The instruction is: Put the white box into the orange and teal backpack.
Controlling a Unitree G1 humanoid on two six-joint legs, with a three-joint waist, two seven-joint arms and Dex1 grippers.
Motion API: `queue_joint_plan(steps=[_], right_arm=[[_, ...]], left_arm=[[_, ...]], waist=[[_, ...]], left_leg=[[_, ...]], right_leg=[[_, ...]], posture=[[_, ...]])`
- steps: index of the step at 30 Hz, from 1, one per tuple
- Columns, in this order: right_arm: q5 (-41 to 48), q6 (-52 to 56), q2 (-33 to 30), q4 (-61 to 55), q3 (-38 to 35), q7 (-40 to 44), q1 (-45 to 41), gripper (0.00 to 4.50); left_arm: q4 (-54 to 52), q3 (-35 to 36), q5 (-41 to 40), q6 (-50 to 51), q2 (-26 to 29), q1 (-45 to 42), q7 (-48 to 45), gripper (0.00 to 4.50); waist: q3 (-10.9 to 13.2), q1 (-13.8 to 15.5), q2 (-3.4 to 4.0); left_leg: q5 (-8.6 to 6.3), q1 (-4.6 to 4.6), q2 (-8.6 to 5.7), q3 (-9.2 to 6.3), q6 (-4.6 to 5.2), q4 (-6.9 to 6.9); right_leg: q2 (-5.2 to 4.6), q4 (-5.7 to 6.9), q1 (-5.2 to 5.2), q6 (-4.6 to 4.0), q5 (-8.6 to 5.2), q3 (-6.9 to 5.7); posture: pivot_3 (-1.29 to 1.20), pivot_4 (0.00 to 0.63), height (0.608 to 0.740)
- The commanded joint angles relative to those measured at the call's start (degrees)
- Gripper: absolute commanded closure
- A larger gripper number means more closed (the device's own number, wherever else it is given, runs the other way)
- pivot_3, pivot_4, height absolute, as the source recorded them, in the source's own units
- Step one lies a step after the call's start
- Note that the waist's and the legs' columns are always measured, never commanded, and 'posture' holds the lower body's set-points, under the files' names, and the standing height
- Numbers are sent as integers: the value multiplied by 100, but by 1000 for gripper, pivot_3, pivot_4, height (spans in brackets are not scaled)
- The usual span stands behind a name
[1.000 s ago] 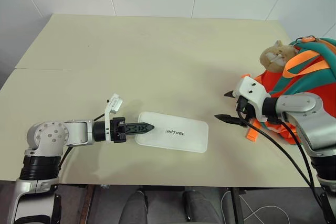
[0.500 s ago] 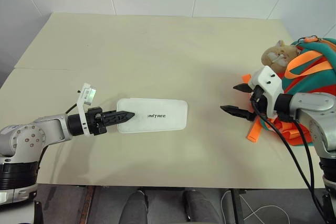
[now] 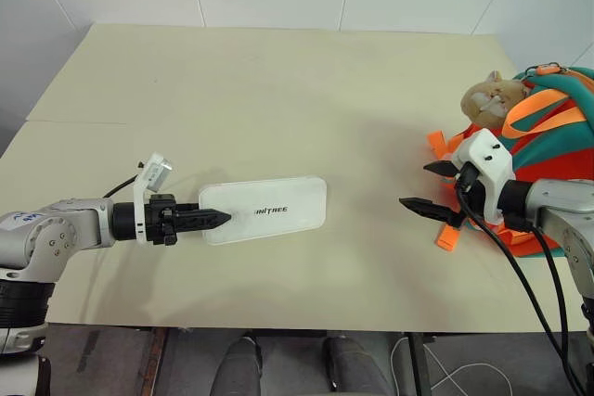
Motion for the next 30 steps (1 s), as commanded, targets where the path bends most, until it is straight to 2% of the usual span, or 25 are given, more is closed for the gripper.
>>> queue_joint_plan(steps=[1, 8, 13, 23, 30], right_arm=[[234, 56, -5, -307, -489, -110, 217, 0], [793, 128, 208, -687, -1637, -196, 1228, 0], [783, -86, 365, -672, -2166, -288, 1951, 0], [1176, -173, 664, -735, -2945, -702, 2178, 0], [1308, -398, 908, -654, -3061, -1186, 1908, 0]], left_arm=[[63, 160, 373, -82, 117, 1, 105, 3220], [163, 584, 305, -414, 64, -107, -138, 3221], [445, 873, 276, -674, -62, -389, -417, 3236], [731, 1076, 154, -701, -417, -869, -787, 3238], [861, 1065, 220, -709, -548, -1048, -899, 3238]], waist=[[0, 1, 0], [1, 10, 2], [3, 23, 2], [3, 15, 2], [3, 4, 2]], left_leg=[[0, -1, 0, 0, 0, -1], [-3, -10, 2, 0, 4, -4], [-4, -10, 2, 4, 6, -2], [-4, -12, 0, 4, 6, 9], [-4, -9, 1, 5, 6, 13]], right_leg=[[0, 0, -1, 0, 0, 0], [3, -1, -6, 0, -2, -3], [3, -3, -4, 2, -2, -2], [4, 1, -2, 9, 1, -1], [5, 12, -2, 9, 1, 0]], posture=[[0, 150, 740], [0, 150, 740], [0, 150, 740], [0, 150, 740], [0, 150, 740]])
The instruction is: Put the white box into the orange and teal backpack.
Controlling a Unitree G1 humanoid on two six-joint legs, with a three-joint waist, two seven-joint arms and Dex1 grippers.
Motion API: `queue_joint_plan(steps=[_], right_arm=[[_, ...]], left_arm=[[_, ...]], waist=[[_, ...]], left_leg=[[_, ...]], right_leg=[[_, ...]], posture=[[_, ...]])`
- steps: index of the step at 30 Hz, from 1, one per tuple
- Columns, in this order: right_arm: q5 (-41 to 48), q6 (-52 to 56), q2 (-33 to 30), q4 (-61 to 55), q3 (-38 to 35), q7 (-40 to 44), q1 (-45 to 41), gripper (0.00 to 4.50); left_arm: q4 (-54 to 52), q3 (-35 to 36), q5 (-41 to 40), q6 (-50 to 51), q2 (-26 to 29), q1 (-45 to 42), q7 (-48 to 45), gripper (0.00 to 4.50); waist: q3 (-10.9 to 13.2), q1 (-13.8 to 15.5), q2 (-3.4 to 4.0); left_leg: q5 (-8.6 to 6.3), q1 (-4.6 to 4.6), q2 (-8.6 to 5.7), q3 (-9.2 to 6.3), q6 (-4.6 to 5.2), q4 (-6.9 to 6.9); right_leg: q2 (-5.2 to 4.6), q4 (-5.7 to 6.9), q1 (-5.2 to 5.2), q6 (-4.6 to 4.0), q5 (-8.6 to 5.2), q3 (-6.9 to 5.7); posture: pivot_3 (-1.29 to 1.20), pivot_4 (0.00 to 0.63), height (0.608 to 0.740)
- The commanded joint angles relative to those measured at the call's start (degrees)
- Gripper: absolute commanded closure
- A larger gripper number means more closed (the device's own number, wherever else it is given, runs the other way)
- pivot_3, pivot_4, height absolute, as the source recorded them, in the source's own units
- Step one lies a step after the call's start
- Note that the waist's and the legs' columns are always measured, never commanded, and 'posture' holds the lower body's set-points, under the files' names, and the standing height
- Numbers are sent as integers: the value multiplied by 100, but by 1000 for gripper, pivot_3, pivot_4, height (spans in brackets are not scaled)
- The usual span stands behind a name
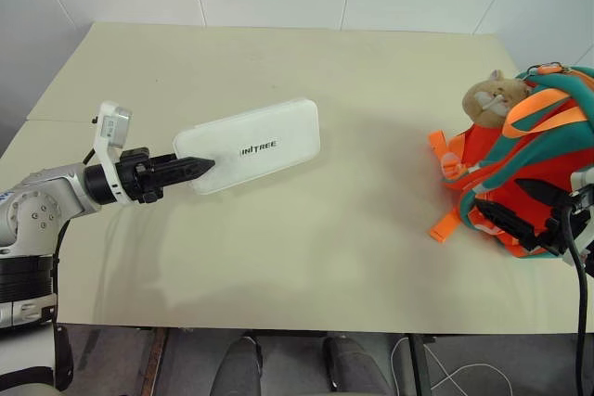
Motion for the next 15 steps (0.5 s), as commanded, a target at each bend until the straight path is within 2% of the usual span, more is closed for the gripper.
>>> queue_joint_plan(steps=[1, 6, 10, 13, 15], right_arm=[[177, -229, 141, -43, -229, -340, -284, 0], [-162, -514, 324, 389, 397, -789, -915, 0], [-884, -885, 824, 1424, 1213, -1758, -2093, 0], [-988, -1013, 962, 1715, 1342, -1925, -2467, 660], [-968, -976, 972, 1817, 1455, -1907, -2639, 1369]], left_arm=[[-7, 167, -64, -90, -10, -172, -152, 3238], [101, 163, -44, -112, -122, -333, -161, 3238], [101, 113, 14, -131, -201, -390, -154, 3238], [3, 164, 21, -116, -199, -343, -107, 3238], [-59, 157, 83, -152, -170, -285, -77, 3238]], waist=[[0, -8, 0], [0, -8, 1], [2, -67, 2], [2, -72, 4], [3, -60, 5]], left_leg=[[0, 0, 0, 0, 0, 1], [1, 0, 0, 0, 0, 6], [2, 6, 1, 3, -2, 13], [7, -1, 0, 7, -4, 12], [10, -35, 0, 7, -9, 18]], right_leg=[[0, 1, 0, 0, 0, 1], [0, 7, 0, 1, 0, 0], [1, 25, -2, 0, 1, 5], [1, 45, -23, -1, 0, 12], [2, 75, -65, -1, -8, 13]], posture=[[0, 150, 740], [0, 150, 740], [0, 150, 740], [0, 150, 740], [0, 150, 740]])
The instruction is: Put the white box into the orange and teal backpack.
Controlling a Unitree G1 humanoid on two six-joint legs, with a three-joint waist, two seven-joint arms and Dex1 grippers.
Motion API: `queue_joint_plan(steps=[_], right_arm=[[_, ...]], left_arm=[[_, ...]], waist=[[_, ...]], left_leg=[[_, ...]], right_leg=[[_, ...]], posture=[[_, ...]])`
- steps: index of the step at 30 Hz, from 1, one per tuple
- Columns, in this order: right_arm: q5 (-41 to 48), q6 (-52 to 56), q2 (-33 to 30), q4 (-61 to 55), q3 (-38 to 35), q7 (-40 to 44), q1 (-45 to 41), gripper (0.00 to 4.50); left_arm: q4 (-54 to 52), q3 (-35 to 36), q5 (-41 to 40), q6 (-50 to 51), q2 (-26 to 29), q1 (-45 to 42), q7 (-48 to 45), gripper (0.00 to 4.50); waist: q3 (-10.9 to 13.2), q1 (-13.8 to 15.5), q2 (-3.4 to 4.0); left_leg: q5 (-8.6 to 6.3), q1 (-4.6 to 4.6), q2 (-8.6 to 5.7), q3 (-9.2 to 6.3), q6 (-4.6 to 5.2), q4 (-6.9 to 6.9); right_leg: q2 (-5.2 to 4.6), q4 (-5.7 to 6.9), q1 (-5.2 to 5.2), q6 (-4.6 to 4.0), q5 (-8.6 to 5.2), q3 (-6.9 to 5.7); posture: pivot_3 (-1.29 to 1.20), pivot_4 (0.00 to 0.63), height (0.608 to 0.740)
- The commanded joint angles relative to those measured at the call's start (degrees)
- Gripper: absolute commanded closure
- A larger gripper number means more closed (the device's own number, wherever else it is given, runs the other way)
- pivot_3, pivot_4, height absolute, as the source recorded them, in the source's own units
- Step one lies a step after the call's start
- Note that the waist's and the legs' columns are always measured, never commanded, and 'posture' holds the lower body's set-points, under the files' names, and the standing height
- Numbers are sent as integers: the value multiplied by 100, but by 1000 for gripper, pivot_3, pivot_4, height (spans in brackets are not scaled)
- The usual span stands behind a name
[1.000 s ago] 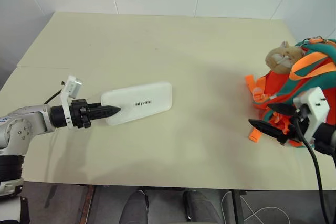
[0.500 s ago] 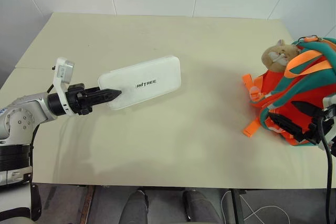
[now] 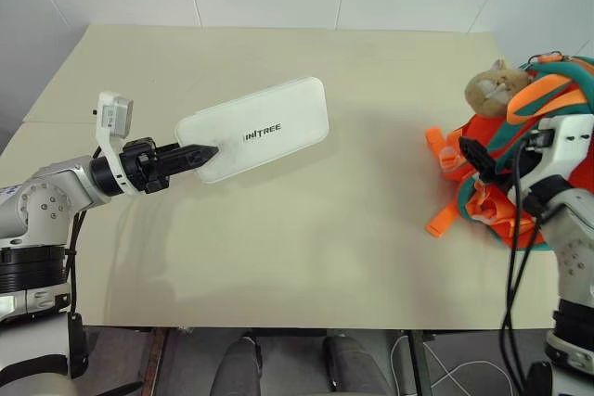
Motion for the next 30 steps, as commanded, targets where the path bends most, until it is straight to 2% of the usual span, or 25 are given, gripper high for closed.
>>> queue_joint_plan(steps=[1, 9, 15, 20, 30], right_arm=[[-12, -126, -11, 89, 86, -53, -271, 1695], [228, -187, 89, 143, 629, 317, -1109, 4413], [618, 106, 267, -193, 1164, 729, -1605, 4500], [1038, 465, 396, -524, 1659, 1166, -1994, 4500], [1847, 904, 171, -1083, 2095, 2314, -2472, 4500]], left_arm=[[-292, 147, 47, -136, 80, 26, 13, 3238], [-137, 413, 381, -612, -48, -80, 633, 3238], [283, 525, 776, -1081, -11, -222, 1058, 3238], [480, 557, 932, -1237, 82, -283, 1022, 3238], [801, 561, 1080, -1368, 265, -479, 844, 3238]], waist=[[1, 9, 1], [2, -51, 3], [4, -112, 6], [5, -119, 8], [6, -89, 9]], left_leg=[[3, -24, 0, -1, -3, 7], [8, -17, -3, 0, 2, 23], [16, -12, -1, -5, 0, 23], [17, -17, 1, -5, 0, 19], [17, -27, 1, -4, -1, 17]], right_leg=[[1, 14, -27, 1, 0, 0], [1, 43, -26, 1, 0, 3], [6, 59, -29, 1, 0, 2], [7, 62, -38, 1, -1, 2], [6, 68, -54, -2, -2, 1]], posture=[[0, 150, 740], [0, 150, 740], [0, 150, 740], [0, 150, 740], [0, 150, 740]])
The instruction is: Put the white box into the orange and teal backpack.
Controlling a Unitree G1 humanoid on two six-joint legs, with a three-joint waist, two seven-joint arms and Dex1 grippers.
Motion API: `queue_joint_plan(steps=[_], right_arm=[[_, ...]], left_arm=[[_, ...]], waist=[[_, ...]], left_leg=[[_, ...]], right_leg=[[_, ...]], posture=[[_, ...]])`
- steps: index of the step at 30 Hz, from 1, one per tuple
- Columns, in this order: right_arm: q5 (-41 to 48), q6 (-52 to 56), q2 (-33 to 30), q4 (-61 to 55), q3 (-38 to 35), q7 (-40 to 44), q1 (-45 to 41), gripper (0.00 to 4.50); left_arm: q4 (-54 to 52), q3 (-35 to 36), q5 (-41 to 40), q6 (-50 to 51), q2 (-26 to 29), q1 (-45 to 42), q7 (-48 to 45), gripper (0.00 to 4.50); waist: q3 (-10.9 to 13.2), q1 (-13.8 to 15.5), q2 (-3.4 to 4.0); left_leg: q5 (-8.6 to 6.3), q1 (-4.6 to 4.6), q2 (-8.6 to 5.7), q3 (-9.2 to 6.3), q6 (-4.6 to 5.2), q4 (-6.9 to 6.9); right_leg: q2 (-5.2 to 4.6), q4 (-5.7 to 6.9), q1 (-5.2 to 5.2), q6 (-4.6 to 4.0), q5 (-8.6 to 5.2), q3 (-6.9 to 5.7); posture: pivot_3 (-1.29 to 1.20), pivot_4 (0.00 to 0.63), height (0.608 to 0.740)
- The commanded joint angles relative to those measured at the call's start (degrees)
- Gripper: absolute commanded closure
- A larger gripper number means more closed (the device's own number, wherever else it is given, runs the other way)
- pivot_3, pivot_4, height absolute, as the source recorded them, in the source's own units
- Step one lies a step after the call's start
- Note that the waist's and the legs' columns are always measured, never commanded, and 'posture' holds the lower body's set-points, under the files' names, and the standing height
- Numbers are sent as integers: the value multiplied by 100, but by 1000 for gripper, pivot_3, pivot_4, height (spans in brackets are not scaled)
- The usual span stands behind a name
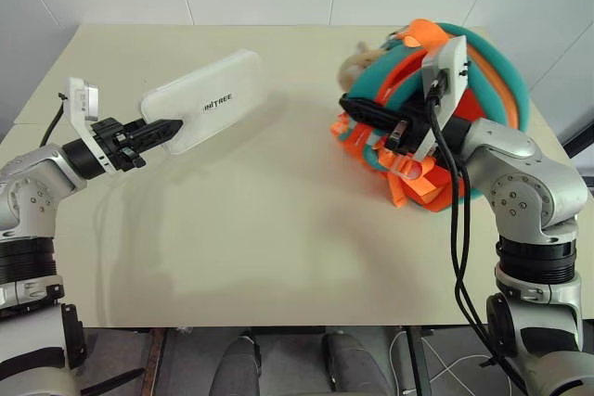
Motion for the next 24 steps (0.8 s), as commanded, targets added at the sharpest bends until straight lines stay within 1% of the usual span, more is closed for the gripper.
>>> queue_joint_plan(steps=[1, 9, 17, 24], right_arm=[[328, 8, -213, -488, 14, 462, -251, 4500], [926, 206, -706, -989, 38, 1314, -224, 4500], [1528, 407, -1177, -1368, -18, 1889, -259, 4500], [949, -293, -1739, -1389, 191, 2887, 252, 4500]], left_arm=[[43, 223, 5, -177, 143, -173, -122, 3238], [219, 183, 58, -280, 216, -263, -323, 3238], [497, 98, 129, -390, 313, -460, -744, 3238], [666, 124, 128, -683, 282, -591, -1275, 3238]], waist=[[0, 4, 0], [1, 8, 0], [1, 9, 0], [1, 25, -1]], left_leg=[[0, 0, 0, 0, 0, 0], [0, -2, 0, 0, 0, -1], [0, -2, 0, 0, 1, -1], [-1, -3, -1, 1, 1, 1]], right_leg=[[0, -1, 0, 0, 0, 0], [0, -1, -2, -1, -1, -1], [0, 0, -3, -3, -2, -2], [-1, -5, 0, -2, -3, -3]], posture=[[0, 150, 740], [0, 150, 740], [0, 150, 740], [0, 150, 740]])
